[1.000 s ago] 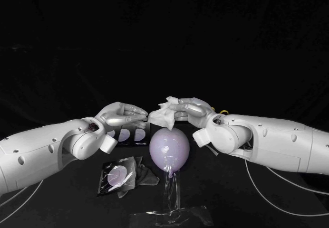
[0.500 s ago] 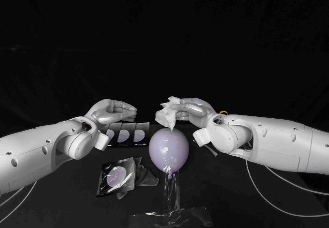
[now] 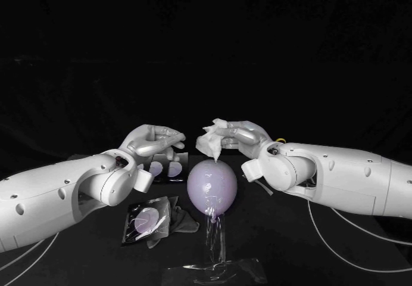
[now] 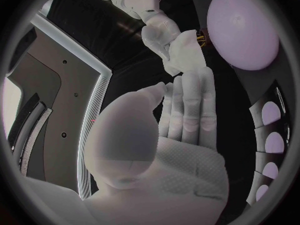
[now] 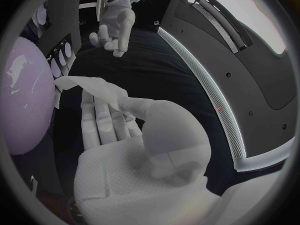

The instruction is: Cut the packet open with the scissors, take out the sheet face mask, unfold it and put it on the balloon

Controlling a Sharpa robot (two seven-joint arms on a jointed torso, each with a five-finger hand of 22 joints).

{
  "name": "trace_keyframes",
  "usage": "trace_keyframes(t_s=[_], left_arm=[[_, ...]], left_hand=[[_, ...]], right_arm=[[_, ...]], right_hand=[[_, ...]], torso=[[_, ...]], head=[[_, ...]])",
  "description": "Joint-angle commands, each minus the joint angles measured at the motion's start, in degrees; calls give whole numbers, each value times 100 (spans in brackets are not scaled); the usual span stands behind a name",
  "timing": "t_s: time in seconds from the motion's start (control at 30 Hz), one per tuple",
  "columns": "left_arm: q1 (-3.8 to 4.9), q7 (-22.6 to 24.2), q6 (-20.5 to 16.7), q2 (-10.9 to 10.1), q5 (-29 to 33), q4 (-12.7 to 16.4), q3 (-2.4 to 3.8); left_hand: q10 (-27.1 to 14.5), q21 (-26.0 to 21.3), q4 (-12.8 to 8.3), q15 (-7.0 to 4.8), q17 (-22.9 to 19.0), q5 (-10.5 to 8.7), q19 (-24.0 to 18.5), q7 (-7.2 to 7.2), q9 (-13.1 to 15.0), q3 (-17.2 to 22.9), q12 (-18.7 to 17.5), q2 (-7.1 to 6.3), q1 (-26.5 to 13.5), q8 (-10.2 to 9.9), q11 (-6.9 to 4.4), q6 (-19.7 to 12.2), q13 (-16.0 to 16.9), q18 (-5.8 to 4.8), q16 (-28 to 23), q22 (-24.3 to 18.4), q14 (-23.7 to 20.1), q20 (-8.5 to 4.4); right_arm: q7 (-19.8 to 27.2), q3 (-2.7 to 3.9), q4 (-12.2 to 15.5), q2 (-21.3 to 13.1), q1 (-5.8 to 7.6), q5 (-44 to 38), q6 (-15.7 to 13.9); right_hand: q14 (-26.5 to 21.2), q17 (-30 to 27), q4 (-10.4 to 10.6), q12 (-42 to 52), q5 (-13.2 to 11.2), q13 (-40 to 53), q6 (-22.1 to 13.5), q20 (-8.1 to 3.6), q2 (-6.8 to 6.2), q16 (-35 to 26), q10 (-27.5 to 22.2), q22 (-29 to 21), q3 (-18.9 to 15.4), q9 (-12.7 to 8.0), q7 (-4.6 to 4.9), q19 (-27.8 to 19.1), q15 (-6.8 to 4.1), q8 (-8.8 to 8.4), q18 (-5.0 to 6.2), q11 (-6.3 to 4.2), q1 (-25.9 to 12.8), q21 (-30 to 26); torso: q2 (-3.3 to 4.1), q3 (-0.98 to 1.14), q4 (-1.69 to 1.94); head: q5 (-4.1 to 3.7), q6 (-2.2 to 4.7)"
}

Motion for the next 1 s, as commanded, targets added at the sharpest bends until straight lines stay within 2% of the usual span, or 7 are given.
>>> trace_keyframes(t_s=[0.03,0.07,0.17,0.3,0.73,0.77,1.0], left_arm=[[0,-582,-330,94,411,53,3],[-1,-686,-361,137,459,57,3],[-1,-932,-410,234,534,66,1],[-1,-1222,-466,382,588,84,1],[3,-1675,-859,638,518,36,5],[3,-1671,-861,652,522,35,6],[11,-1557,-831,690,561,90,12]], left_hand=[[141,164,147,-20,503,1,45,0,21,-62,110,-69,-147,9,-8,10,82,18,513,108,212,-40],[333,283,259,-50,903,2,76,-1,19,-156,277,-161,-269,-27,-42,-36,183,19,911,187,374,-69],[476,445,453,-81,1037,6,93,-35,38,-309,496,-246,-468,-22,-76,6,334,18,1069,297,390,-104],[494,1184,687,-139,1218,-2,343,-96,101,-525,807,-303,-656,40,-133,85,581,-89,1268,1144,421,-165],[96,1636,703,-101,1152,-2,154,-43,166,-886,1175,-265,-866,7,-82,-73,966,-118,1239,1573,308,-159],[68,1680,692,-119,2198,-2,118,-62,180,-953,1232,-241,-914,15,-96,-66,1019,-110,2168,1611,794,-161],[21,1779,707,-125,2288,-3,56,-70,204,-1114,1333,-241,-961,29,-107,-47,1118,-112,2302,1704,770,-160]], right_arm=[[255,5,29,21,3,-66,-147],[273,5,36,26,3,-86,-169],[307,5,56,38,3,-120,-204],[354,5,78,55,3,-147,-269],[353,4,84,99,3,-177,-310],[342,4,81,104,3,-172,-312],[289,3,57,141,3,-160,-322]], right_hand=[[3,-6,-1,13,17,0,-46,-7,9,-34,41,-9,36,10,224,31,28,21,83,-10,-34,-5],[-1,-9,-1,14,18,0,-46,-7,7,-40,41,-14,37,10,224,29,30,26,82,-10,-35,-7],[-4,-14,-3,16,18,1,-45,-7,4,-48,47,-23,40,11,222,28,30,38,81,-12,-34,-9],[-5,-14,-3,16,18,1,-44,-7,4,-49,48,-24,40,11,222,28,30,39,81,-12,-34,-9],[-15,-30,-14,20,16,3,-29,-5,-9,-79,69,-58,45,15,212,21,33,85,79,-18,-31,-16],[-18,-32,-13,20,16,3,-28,-4,-10,-83,71,-62,44,15,212,20,33,89,78,-19,-32,-17],[-25,-40,-10,20,16,3,-28,-1,-14,-97,78,-80,46,15,210,10,37,105,76,-19,-36,-23]], torso=[[-1,7,-2],[2,7,-5],[7,7,-9],[10,10,-8],[4,3,-2],[5,3,-2],[7,0,-7]], head=[[8,13],[11,17],[15,22],[13,31],[15,29],[16,29],[14,6]])
